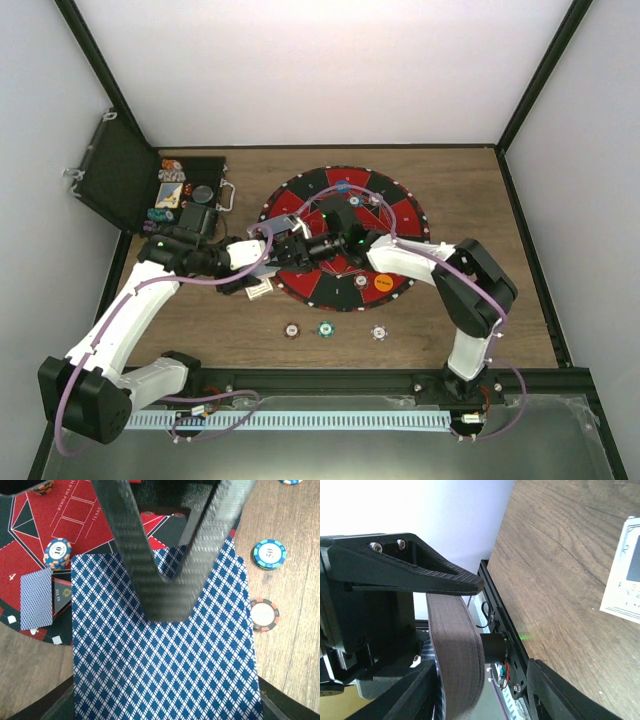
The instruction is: Distribute texas hold em gaming equipment
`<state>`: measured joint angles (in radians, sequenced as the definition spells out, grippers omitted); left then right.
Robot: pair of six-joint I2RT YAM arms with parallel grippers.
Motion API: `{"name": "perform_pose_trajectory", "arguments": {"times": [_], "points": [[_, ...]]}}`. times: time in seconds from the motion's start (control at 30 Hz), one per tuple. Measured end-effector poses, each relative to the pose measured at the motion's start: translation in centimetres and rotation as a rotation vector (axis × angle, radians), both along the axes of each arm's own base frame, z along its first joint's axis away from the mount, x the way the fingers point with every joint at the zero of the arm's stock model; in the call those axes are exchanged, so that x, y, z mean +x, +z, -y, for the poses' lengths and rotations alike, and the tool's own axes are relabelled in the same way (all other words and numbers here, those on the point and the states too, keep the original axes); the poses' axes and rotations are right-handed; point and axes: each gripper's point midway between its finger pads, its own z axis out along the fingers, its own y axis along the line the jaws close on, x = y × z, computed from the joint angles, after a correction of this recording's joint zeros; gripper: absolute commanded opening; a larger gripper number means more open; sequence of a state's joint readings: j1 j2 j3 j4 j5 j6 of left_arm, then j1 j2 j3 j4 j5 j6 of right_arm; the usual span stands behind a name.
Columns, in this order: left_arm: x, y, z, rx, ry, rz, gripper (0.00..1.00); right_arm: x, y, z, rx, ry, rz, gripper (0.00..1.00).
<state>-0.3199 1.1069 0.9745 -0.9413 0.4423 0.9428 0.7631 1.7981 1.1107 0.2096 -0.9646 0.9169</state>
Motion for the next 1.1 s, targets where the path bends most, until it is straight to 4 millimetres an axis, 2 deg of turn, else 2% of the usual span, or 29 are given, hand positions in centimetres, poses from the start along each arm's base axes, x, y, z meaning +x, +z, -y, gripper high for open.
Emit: {"name": "perform_pose_trajectory", "arguments": {"times": [0.17, 0.47, 0.8, 1.1], "points": [[0.0, 0.2, 0.2, -0.010, -0.006, -0.003, 0.04, 0.5, 0.5, 1.3, 0.003, -0.025, 0.016, 0.43], [0.0, 0.4, 0.2, -0.013, -0.007, 0.001, 0.04, 0.6, 1.2, 1.9, -0.010, -0.047, 0.039, 0.32], [-0.1, 0.2, 0.0, 0.004, -0.002, -0.007, 0.04, 0.5, 1.8, 2.1, -0.007, -0.050, 0.066, 0.01], [0.3, 0.0, -0.1, 0.008, 0.002, 0.014, 0.04, 0.5, 2.3, 2.8, -0.029, -0.082, 0.063, 0.01]]}}
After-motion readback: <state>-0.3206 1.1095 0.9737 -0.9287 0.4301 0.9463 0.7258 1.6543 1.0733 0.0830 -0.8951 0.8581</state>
